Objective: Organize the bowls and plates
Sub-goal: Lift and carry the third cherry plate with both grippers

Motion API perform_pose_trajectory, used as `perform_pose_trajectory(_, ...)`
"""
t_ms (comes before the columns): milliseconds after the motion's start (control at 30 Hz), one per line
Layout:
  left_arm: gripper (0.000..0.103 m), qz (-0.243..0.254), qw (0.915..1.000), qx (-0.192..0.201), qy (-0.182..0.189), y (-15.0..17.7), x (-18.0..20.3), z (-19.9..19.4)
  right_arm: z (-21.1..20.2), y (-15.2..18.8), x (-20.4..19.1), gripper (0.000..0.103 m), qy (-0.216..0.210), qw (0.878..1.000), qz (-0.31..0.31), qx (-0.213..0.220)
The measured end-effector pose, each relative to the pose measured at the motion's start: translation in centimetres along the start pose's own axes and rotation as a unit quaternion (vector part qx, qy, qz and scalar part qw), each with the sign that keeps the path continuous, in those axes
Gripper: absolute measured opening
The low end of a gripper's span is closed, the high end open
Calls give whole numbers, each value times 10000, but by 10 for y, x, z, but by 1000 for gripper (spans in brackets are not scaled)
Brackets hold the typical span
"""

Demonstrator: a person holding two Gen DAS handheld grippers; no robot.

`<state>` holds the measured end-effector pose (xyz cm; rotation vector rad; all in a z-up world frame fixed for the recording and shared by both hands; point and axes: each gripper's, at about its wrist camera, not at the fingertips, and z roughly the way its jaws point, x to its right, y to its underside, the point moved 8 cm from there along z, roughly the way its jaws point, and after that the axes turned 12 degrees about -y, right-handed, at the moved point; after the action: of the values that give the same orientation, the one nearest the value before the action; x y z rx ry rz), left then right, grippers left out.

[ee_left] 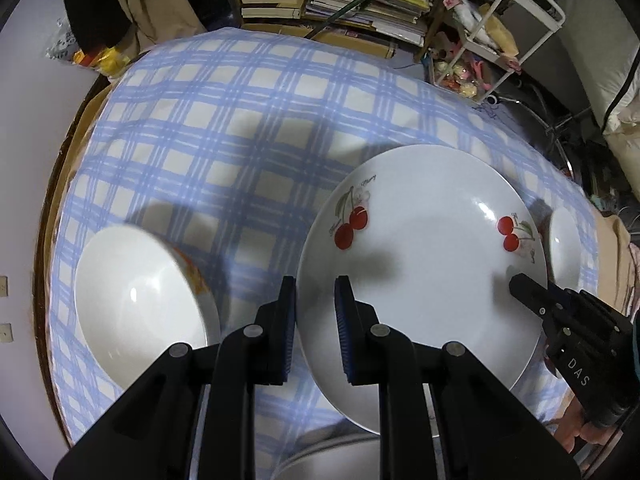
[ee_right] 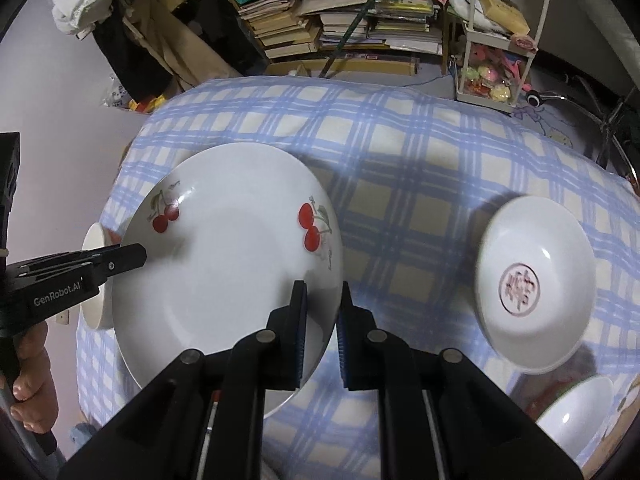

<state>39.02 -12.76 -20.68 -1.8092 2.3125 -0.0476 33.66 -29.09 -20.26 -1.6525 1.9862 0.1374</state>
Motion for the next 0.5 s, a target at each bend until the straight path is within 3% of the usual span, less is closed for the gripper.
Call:
perform_pose_trajectory(267, 18, -278, 9994, 34, 184, 50, -20, -22, -24, 31, -26, 14, -225, 9996, -109, 87)
perform_pose_trajectory(500, 19, -303, 9994, 112, -119, 91, -38, -29, -31, 63, -54, 14, -233, 9991, -330, 107)
